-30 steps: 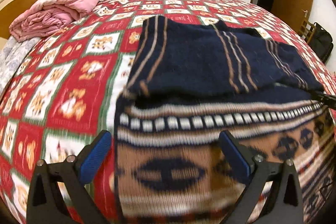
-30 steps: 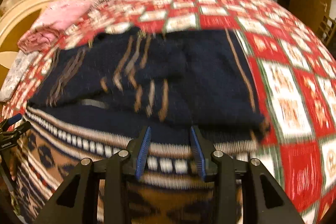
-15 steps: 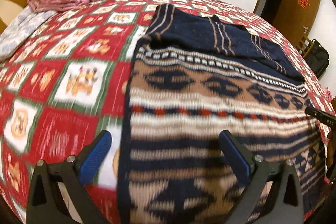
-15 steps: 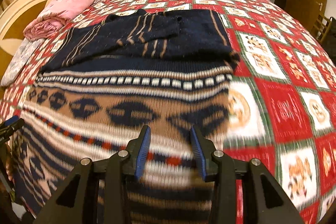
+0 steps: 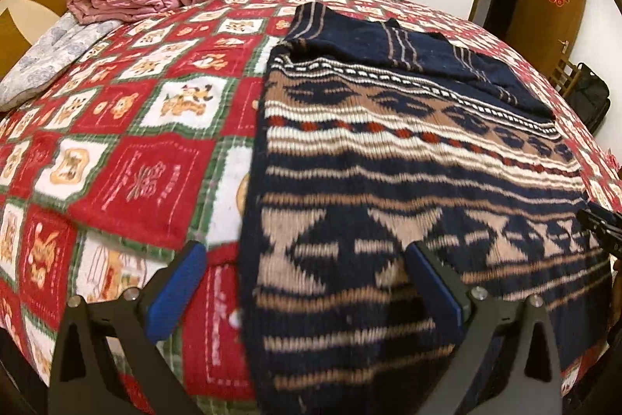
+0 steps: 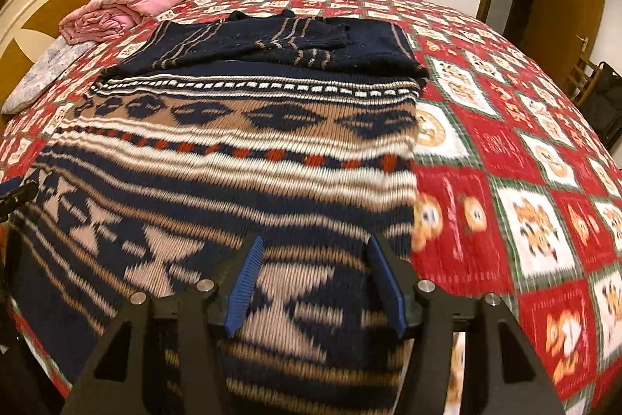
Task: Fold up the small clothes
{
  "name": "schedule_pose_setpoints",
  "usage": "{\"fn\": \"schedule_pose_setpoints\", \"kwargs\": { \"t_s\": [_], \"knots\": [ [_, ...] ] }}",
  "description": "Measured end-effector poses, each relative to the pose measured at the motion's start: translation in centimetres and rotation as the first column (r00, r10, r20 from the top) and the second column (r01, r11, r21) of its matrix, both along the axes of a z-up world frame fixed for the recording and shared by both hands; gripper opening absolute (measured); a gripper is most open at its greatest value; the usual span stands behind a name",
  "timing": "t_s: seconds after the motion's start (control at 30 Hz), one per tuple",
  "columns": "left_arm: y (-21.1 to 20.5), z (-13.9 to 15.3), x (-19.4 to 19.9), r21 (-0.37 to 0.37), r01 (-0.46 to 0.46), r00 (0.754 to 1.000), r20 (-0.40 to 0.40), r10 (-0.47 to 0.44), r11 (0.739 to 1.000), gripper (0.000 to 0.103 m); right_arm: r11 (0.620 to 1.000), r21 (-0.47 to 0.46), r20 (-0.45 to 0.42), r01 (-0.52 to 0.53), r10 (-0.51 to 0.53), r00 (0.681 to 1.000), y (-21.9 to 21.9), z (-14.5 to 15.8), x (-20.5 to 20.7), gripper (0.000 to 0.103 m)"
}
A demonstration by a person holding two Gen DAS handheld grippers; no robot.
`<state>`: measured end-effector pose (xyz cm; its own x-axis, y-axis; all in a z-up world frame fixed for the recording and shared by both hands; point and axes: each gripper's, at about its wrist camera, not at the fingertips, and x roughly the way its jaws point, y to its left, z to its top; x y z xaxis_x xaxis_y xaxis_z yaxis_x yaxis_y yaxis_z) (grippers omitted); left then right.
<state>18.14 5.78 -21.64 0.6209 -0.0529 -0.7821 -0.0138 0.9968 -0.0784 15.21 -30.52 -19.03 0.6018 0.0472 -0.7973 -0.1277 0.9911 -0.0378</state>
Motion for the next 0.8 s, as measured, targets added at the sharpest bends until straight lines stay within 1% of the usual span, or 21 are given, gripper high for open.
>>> {"fn": "schedule_pose_setpoints", "kwargs": {
  "t_s": [0.1, 0.3, 0.43, 0.5, 0.63, 0.7, 0.8],
  "knots": [
    [0.1, -0.2, -0.7, -0.006, -0.006, 1.0, -0.003, 0.006, 1.0, 0.103, 1.0, 0.026, 0.001, 0.013, -0.013, 1.0, -0.2, 0.2, -1.3, 0.057],
    [0.1, -0.4, -2.9, -0.006, -0.012, 1.0, -0.013, 0.012, 1.0, 0.103, 0.999, 0.046, 0.016, 0.026, -0.027, 1.0, 0.2, 0.5, -4.0, 0.058],
    [0.1, -0.6, -4.1, 0.025, 0.006, 1.0, -0.025, -0.005, 1.0, 0.103, 0.999, 0.023, 0.046, 0.024, -0.025, 0.999, 0.7, 0.2, -6.6, 0.058],
    [0.3, -0.6, -4.7, 0.026, 0.011, 0.999, -0.031, -0.01, 1.0, 0.103, 0.999, 0.033, 0.047, 0.028, -0.03, 0.998, 0.6, 0.4, -7.1, 0.058],
    [1.1, -0.6, -6.1, -0.013, 0.005, 0.999, -0.044, -0.005, 1.0, 0.103, 0.992, 0.11, 0.046, 0.055, -0.061, 0.997, -0.1, 1.1, -9.0, 0.058],
    [1.3, -0.7, -6.7, -0.028, 0.011, 0.998, -0.056, -0.013, 1.0, 0.103, 0.989, 0.133, 0.043, 0.066, -0.072, 0.996, -0.4, 1.2, -9.7, 0.058],
    [1.5, -0.9, -7.4, -0.069, 0.014, 0.997, -0.07, -0.018, 0.998, 0.103, 0.982, 0.163, 0.024, 0.092, -0.097, 0.995, -1.4, 1.1, -11.0, 0.058]
  ]
}}
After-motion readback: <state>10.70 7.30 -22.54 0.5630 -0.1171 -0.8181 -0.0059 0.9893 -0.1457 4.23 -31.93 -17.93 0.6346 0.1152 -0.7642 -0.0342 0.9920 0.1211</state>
